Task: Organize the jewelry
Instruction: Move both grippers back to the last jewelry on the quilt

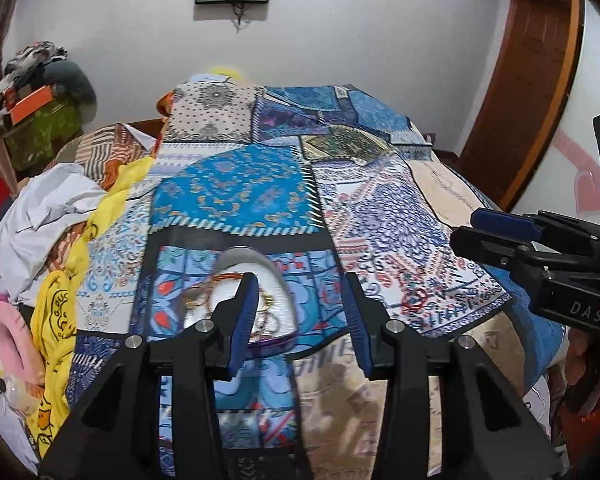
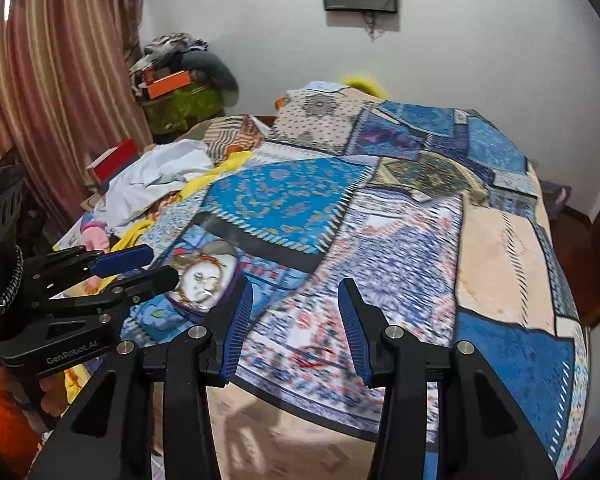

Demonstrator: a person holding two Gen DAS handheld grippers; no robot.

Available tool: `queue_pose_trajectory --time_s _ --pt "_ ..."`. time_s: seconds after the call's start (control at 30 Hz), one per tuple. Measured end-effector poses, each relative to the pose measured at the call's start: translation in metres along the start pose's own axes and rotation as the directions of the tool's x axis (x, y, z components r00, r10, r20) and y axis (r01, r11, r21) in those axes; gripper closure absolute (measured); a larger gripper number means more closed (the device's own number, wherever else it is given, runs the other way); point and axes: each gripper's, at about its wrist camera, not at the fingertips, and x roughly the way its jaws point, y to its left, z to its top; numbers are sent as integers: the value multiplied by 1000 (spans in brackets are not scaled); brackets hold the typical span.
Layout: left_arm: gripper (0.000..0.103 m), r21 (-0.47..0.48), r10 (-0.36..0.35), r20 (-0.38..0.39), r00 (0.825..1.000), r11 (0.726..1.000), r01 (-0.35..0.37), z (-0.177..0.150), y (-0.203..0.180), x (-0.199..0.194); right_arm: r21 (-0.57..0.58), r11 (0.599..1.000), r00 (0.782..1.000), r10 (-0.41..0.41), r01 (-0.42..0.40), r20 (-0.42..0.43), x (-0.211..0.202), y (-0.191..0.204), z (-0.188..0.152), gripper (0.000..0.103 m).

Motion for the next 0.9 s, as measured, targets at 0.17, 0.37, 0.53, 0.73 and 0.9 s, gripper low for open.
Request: queue_pose_trajectory --time_s 0.17,0.37,0.53,0.73,0.9 --pt "60 25 -12 -35 999 1000 13 1 -19 17 38 998 998 -58 58 2 -9 -28 -11 62" --pt "60 52 -49 -85 995 997 53 0 -42 40 53 993 994 -106 106 -9 -16 -50 -21 62" --pt "60 75 -77 -125 989 993 86 -3 -59 57 70 992 993 -105 108 -48 -7 -63 -32 62" --pt "60 81 -116 -169 979 988 131 -7 -71 74 73 993 993 -87 93 -86 7 -67 -39 62" --pt "60 115 -125 -181 975 982 148 -11 -80 83 75 995 993 -65 73 -95 14 -66 -39 62"
